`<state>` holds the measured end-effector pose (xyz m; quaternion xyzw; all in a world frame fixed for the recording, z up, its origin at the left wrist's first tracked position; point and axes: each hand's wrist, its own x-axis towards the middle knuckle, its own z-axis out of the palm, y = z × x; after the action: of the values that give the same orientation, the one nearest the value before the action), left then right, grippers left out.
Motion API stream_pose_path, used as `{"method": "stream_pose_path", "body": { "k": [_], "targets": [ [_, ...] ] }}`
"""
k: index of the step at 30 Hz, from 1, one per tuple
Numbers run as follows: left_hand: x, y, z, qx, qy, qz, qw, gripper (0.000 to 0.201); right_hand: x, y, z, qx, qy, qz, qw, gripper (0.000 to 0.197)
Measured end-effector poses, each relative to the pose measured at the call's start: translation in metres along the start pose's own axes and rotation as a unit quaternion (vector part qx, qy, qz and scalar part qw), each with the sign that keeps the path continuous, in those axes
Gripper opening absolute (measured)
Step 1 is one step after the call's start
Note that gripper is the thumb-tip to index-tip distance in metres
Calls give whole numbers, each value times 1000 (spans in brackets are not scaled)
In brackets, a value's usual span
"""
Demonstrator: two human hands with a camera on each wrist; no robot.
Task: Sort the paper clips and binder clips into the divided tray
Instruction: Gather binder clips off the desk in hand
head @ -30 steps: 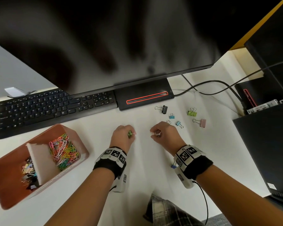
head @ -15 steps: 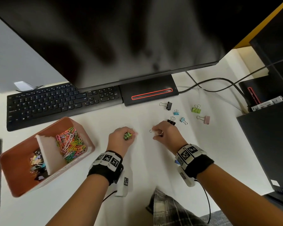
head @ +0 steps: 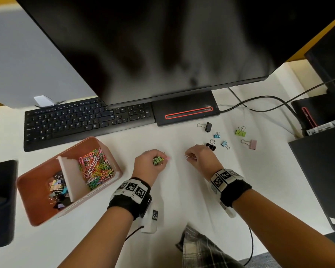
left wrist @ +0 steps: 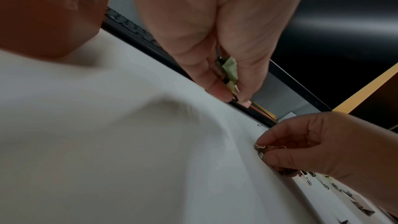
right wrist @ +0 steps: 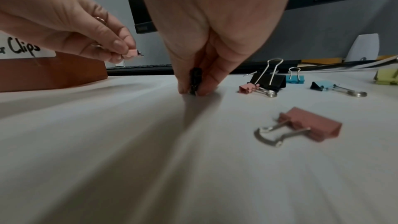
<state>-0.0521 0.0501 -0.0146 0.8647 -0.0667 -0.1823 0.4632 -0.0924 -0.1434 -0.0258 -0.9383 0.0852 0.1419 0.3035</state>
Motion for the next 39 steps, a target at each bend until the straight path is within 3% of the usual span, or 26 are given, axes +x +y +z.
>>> {"method": "stream_pose_path", "body": {
  "k": [5, 14, 18, 28, 34, 39],
  "targets": [
    [-5, -2, -5, 3, -1, -1, 1000, 12, -1, -3, 0, -19, -5, -16, 1000, 17],
    [-9, -6, -11, 6, -8, -9, 1000, 10, -10, 5, -6, 68, 46, 11, 997, 21],
    [-7, -4, -10, 14, -10, -6, 1000, 11, -13, 8, -3, 49, 10, 14, 999, 32],
    [-11, 4, -14, 23, -12, 0, 1000, 15, -9, -3, 0, 30, 6, 21, 999, 25],
    [-31, 28, -71, 30, 50, 61, 996, 5, -9, -73, -5, 69, 18, -106, 992, 23],
    [-69, 3, -180, 88, 143, -12, 986, 14, -7, -191, 17, 83, -36, -250, 964, 23]
  ]
}}
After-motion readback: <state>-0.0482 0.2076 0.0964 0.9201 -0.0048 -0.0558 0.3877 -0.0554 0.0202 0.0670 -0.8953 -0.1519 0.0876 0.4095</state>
